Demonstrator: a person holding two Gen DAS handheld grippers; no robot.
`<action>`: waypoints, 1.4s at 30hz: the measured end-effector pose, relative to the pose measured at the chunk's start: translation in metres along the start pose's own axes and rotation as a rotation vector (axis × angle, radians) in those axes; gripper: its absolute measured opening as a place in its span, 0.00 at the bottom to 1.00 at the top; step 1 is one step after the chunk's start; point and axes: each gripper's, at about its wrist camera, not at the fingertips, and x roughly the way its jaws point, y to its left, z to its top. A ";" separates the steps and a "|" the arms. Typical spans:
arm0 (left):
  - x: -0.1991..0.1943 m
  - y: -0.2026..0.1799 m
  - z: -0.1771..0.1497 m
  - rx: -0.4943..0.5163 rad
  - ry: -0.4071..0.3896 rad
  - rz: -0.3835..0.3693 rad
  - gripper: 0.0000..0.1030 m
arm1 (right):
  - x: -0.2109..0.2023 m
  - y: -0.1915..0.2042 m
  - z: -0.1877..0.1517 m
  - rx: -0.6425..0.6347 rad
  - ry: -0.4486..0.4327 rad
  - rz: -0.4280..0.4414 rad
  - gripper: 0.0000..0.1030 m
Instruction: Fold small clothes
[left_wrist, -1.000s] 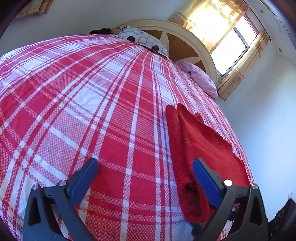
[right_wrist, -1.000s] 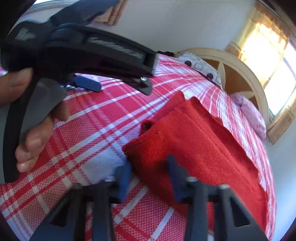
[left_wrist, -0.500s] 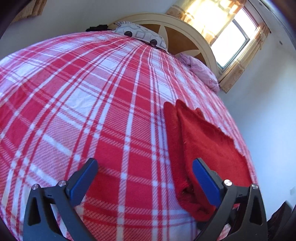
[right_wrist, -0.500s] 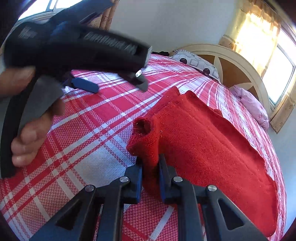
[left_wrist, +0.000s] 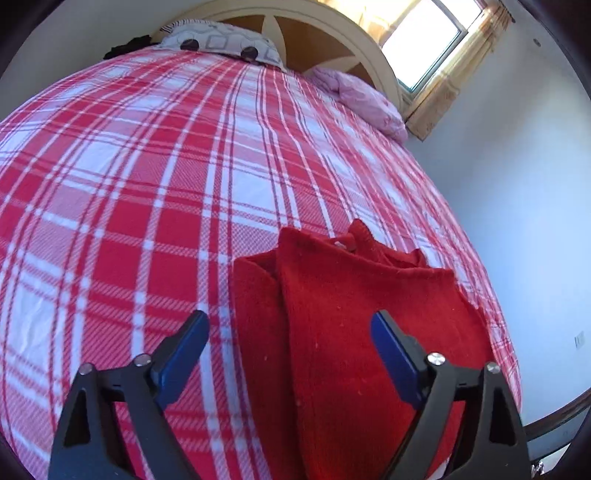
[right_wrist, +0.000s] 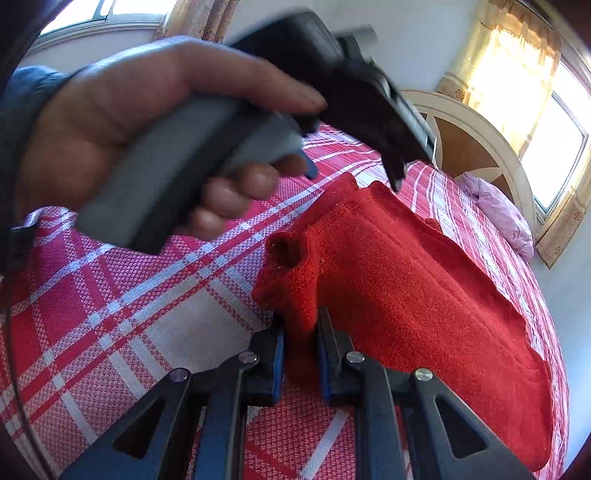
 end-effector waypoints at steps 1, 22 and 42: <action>0.010 0.000 0.003 0.007 0.032 0.004 0.79 | 0.000 -0.001 0.000 0.005 -0.001 0.004 0.15; -0.019 -0.039 0.026 -0.064 0.011 -0.155 0.12 | -0.044 -0.067 -0.006 0.263 -0.134 0.136 0.08; 0.016 -0.184 0.059 0.066 -0.004 -0.310 0.12 | -0.097 -0.217 -0.065 0.628 -0.214 0.066 0.08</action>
